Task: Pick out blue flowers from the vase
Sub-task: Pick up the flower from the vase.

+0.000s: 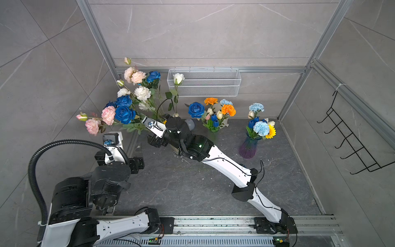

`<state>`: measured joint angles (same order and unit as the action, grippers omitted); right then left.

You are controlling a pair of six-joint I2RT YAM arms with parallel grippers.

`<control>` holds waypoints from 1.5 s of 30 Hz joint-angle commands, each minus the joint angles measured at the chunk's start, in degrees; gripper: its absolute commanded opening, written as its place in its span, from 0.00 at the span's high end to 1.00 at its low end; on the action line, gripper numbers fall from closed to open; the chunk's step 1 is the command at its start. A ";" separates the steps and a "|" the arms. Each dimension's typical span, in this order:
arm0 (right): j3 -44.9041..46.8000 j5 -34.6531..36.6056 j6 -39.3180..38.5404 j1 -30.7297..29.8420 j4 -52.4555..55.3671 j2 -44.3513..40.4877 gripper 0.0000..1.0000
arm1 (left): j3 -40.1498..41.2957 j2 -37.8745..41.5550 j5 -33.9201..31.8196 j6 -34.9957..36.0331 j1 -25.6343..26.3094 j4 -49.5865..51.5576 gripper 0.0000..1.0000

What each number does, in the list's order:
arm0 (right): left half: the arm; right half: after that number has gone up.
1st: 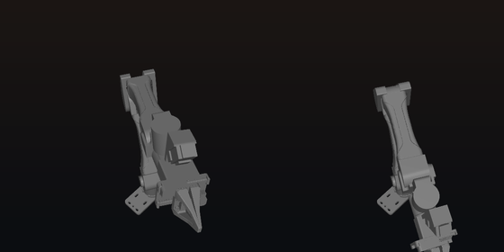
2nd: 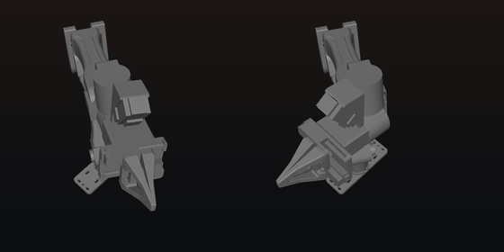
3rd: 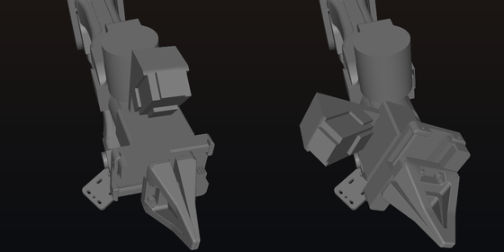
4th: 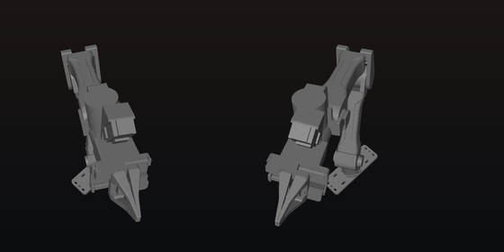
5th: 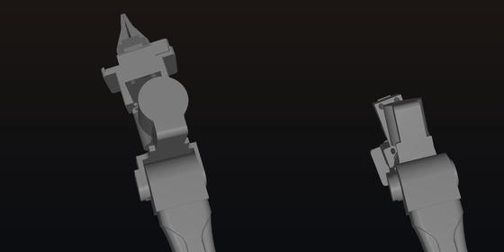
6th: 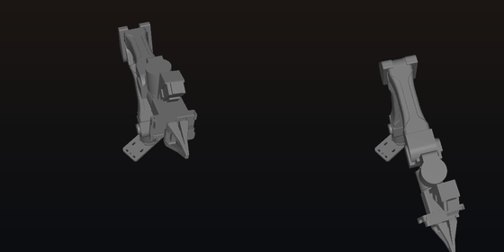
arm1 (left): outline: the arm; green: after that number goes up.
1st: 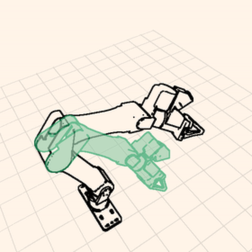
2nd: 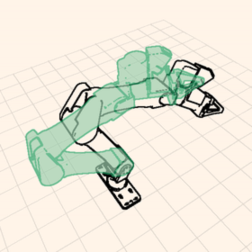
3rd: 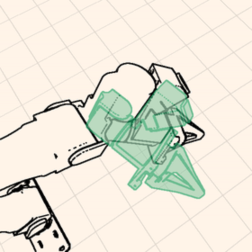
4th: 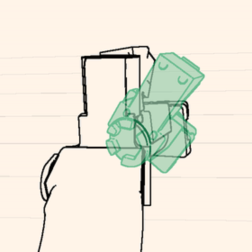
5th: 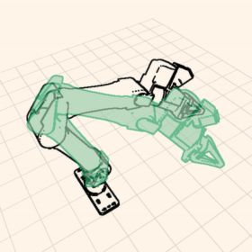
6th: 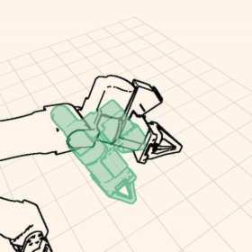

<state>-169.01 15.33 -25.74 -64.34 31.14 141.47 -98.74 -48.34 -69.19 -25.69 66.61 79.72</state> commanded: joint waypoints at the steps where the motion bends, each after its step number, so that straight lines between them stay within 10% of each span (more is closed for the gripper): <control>1: -1.18 -1.98 2.49 0.85 -2.60 2.12 0.00 | -2.48 -0.50 -2.71 3.66 0.24 0.07 0.12; 31: -1.50 -12.40 10.40 6.46 -8.80 8.41 0.15 | -4.50 -10.06 18.18 33.15 -1.78 -14.67 0.04; 39: -1.67 -13.09 11.04 6.68 -8.88 8.09 0.15 | -4.73 -13.94 50.79 37.90 -34.42 -17.85 0.04; 45: -1.75 -13.80 11.32 6.72 -9.68 7.19 0.16 | -6.24 -14.71 54.07 38.58 -42.94 -19.53 0.04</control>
<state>-169.14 2.70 -15.79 -57.82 23.38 150.50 -103.18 -63.86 -20.86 10.55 26.17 63.57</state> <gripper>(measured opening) 0.841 0.959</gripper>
